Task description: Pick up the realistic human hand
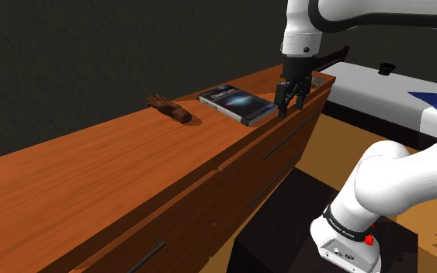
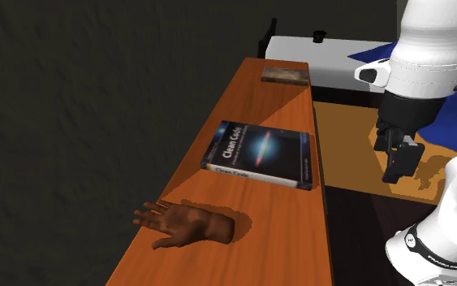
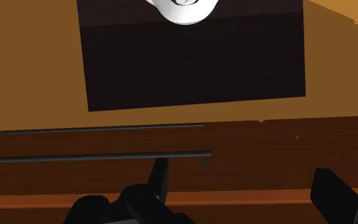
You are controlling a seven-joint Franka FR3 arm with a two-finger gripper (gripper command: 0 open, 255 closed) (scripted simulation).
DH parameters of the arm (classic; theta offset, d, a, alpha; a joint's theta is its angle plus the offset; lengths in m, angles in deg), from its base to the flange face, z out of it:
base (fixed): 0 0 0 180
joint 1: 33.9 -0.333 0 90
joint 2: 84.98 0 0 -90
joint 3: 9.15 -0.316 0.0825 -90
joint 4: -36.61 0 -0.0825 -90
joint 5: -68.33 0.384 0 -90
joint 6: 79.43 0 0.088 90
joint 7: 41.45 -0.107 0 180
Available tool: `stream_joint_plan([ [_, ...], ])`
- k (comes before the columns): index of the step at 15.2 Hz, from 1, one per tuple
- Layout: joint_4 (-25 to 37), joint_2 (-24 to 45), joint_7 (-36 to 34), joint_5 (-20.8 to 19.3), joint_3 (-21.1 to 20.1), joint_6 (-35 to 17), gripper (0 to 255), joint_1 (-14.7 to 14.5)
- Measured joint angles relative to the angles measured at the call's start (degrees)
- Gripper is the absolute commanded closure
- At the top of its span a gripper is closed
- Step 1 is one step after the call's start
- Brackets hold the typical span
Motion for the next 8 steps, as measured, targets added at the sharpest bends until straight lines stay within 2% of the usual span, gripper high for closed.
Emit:
stream_joint_plan([
  [2,0.6,0.99,0.16,-0.05,-0.11,-0.68,0,-0.1],
  [8,4.48,10.42,0.67,0.07,-2.48,-9.65,0,-1.53],
])
